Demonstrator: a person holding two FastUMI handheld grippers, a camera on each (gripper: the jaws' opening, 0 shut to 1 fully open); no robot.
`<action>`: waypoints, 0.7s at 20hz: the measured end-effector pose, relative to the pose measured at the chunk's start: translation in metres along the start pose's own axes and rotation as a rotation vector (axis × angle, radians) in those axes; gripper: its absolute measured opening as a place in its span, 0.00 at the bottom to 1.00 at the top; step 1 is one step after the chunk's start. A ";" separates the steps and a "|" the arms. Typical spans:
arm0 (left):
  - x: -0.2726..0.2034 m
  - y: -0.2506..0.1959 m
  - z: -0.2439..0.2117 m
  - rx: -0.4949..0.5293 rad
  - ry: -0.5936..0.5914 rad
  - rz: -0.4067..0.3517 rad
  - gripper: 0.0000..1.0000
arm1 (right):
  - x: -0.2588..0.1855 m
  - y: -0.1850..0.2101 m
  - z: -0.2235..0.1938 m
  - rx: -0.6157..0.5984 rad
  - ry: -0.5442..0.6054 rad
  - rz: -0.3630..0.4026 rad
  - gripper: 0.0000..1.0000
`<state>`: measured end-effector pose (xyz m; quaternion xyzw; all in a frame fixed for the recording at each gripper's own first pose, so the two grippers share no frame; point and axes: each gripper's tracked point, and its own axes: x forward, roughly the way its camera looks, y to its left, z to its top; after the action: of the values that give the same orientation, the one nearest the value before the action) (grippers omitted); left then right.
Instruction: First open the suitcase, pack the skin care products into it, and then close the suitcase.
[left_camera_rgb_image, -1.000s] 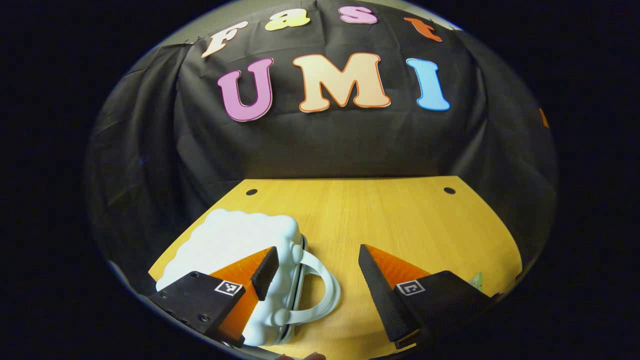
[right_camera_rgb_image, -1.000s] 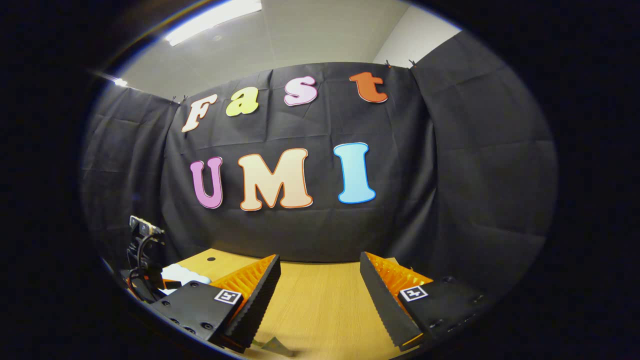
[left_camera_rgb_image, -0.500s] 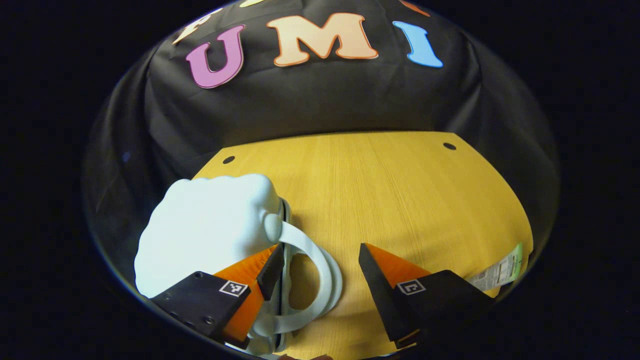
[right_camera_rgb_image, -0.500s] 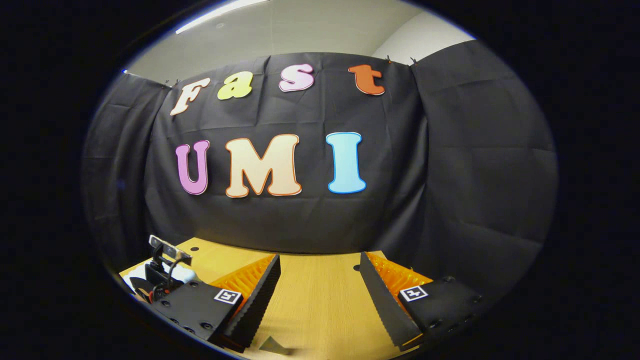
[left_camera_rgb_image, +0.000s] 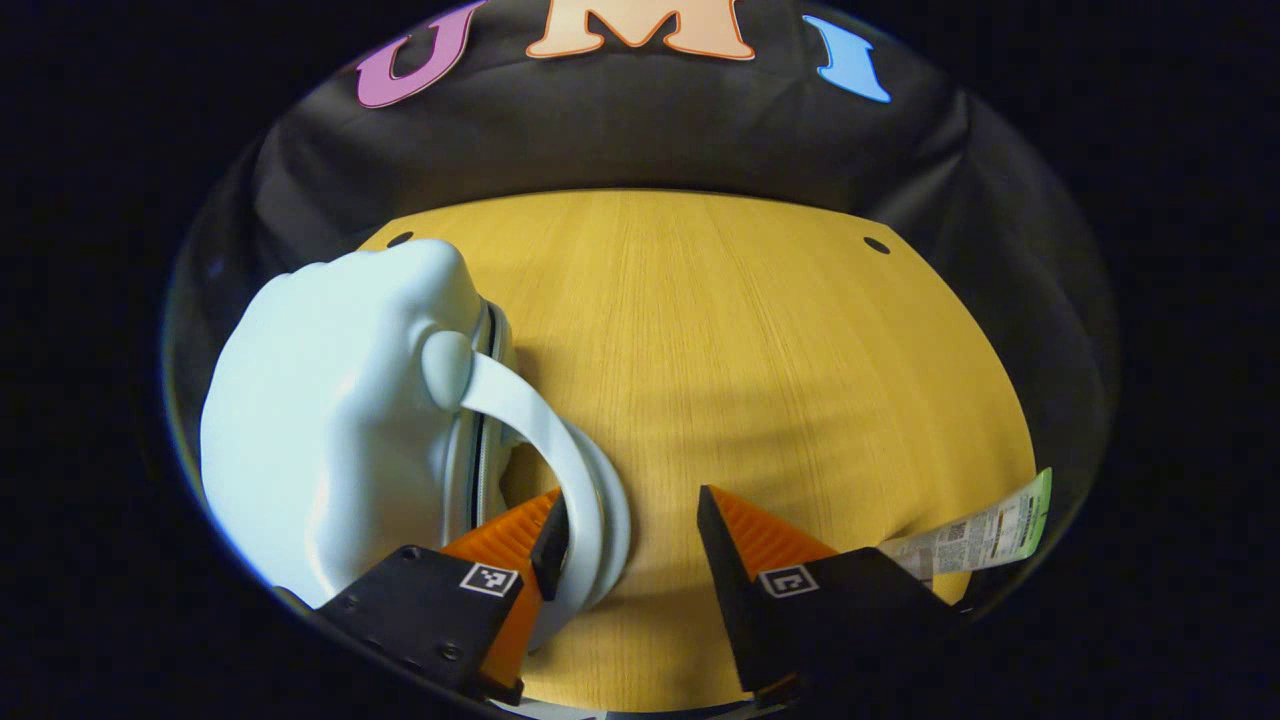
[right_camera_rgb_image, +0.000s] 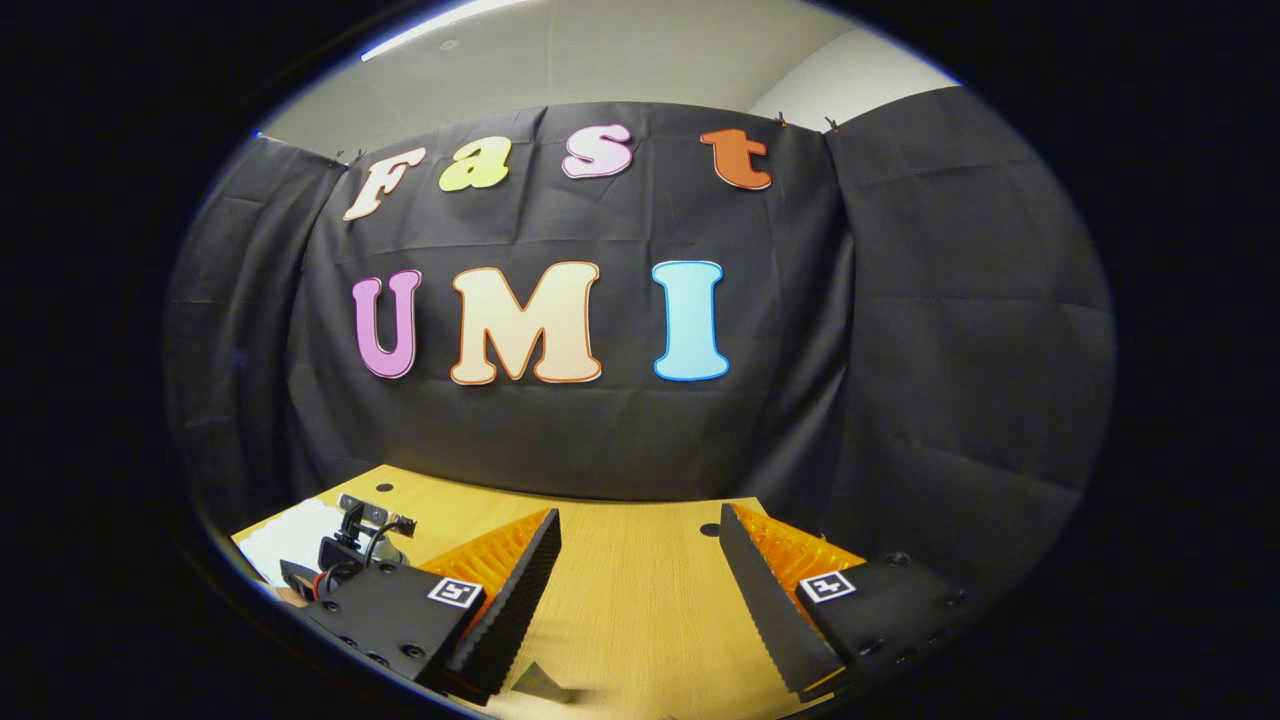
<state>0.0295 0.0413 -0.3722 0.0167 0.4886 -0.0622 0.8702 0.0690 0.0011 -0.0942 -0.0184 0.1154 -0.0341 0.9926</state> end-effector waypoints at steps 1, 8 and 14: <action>-0.001 0.005 0.003 0.017 -0.009 0.009 0.69 | -0.001 0.000 0.002 -0.002 -0.008 0.000 0.99; -0.004 0.014 0.005 0.031 0.006 0.004 0.09 | -0.013 0.009 0.013 0.005 -0.070 0.034 0.98; -0.029 0.008 0.019 0.082 -0.029 0.014 0.01 | -0.021 0.020 0.015 0.000 -0.116 0.074 0.98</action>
<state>0.0316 0.0507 -0.3382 0.0548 0.4730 -0.0760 0.8761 0.0538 0.0234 -0.0754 -0.0164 0.0583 0.0037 0.9982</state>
